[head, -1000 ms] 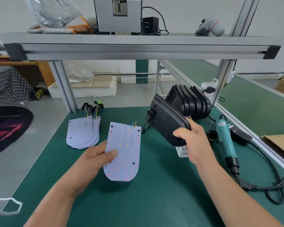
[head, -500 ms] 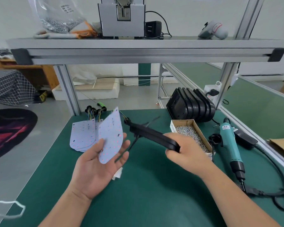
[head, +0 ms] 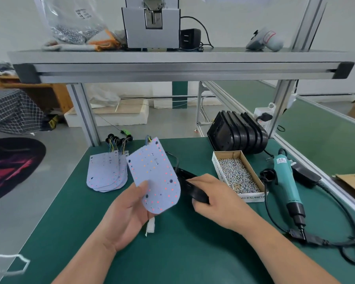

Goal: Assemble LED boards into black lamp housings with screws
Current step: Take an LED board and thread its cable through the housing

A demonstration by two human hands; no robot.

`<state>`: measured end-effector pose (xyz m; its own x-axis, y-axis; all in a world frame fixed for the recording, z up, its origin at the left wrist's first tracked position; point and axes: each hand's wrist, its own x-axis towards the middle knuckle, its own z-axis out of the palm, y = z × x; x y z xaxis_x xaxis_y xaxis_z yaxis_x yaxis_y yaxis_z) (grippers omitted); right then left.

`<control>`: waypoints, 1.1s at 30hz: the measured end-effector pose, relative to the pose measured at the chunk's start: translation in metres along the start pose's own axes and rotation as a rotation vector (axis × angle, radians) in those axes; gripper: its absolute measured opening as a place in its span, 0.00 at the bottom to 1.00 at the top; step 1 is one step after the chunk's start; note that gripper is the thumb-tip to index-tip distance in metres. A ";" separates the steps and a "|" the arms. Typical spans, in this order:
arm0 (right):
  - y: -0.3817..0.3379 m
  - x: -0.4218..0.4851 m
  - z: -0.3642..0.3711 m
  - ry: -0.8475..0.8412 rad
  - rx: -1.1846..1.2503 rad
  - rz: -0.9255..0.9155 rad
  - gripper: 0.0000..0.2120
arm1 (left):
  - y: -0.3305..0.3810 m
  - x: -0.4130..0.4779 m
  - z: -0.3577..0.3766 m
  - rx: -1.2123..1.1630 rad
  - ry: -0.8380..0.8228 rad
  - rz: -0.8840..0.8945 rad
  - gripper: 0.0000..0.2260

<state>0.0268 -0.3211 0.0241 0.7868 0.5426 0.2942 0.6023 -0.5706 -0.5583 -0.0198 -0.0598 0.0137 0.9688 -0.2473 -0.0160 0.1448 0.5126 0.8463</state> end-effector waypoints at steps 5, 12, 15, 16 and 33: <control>-0.002 0.002 0.001 0.004 0.113 0.050 0.11 | -0.005 0.004 0.002 0.062 -0.046 -0.109 0.20; 0.012 0.005 -0.016 0.211 0.104 0.233 0.09 | 0.006 -0.001 -0.005 0.256 0.055 -0.166 0.18; 0.010 0.006 -0.012 0.270 0.040 0.265 0.12 | 0.011 -0.003 -0.005 0.339 0.114 -0.134 0.14; 0.009 0.006 -0.010 0.304 0.020 0.275 0.12 | 0.013 -0.004 -0.006 0.354 0.143 -0.106 0.13; -0.014 0.003 0.008 0.169 -0.513 0.037 0.16 | 0.015 -0.007 -0.014 0.353 0.290 0.160 0.18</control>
<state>0.0198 -0.3067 0.0267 0.7938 0.4342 0.4259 0.5295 -0.8379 -0.1326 -0.0212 -0.0387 0.0194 0.9967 0.0772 0.0240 -0.0393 0.2032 0.9784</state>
